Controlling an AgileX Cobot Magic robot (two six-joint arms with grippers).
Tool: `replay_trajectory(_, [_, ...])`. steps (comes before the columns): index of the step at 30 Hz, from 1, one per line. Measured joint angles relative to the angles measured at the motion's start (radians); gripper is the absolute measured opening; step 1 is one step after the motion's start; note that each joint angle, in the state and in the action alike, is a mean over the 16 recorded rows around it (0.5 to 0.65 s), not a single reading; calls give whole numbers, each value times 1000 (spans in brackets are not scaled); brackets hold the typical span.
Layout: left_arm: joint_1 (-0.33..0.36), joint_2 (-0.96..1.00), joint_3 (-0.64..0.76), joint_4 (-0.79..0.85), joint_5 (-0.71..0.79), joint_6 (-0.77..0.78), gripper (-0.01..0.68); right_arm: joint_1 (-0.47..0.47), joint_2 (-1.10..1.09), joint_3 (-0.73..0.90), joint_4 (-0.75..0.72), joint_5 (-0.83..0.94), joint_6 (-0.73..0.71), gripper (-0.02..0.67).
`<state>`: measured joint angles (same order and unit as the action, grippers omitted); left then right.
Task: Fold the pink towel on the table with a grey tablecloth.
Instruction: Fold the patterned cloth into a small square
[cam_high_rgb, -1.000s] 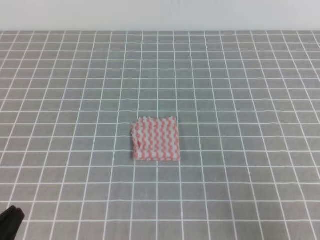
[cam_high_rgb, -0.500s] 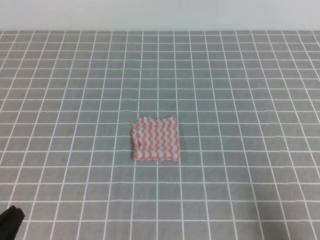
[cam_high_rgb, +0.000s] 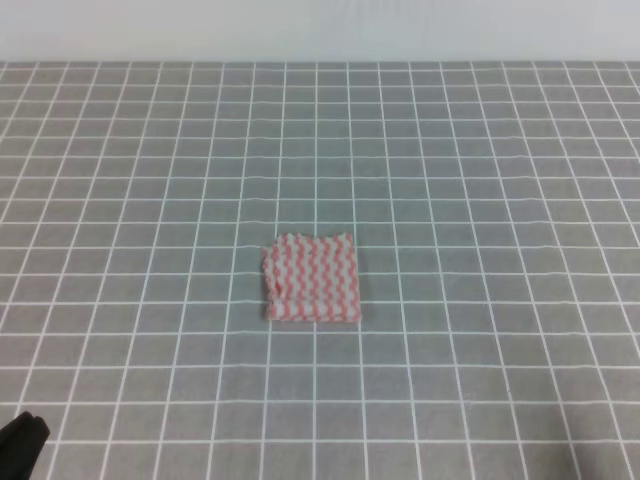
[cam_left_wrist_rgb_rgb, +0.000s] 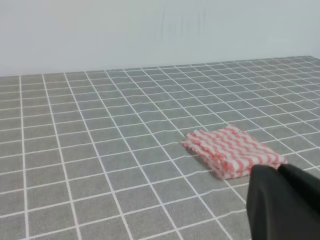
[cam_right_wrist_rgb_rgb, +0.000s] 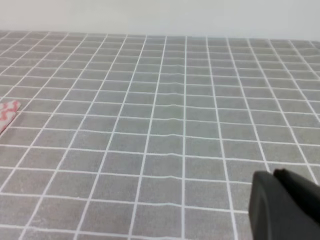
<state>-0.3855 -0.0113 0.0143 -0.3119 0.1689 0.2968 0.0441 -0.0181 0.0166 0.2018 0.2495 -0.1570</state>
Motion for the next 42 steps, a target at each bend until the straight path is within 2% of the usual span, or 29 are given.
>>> replay_trajectory(6, [0,-2,-3,-1,2,0,-1,-7,-1,0,1,49,0,-16])
replay_trajectory(22, [14,-5,-6,37,7,-3,-1,-7,-1,8,1,47,1,-16])
replay_trajectory(36, [202,-11,-3,133,101,-10,-1,-7,-1,-2,1,54,0,-16])
replay_trajectory(42, [244,-13,-2,130,155,-9,-1,-7,-1,1,1,52,0,-16])
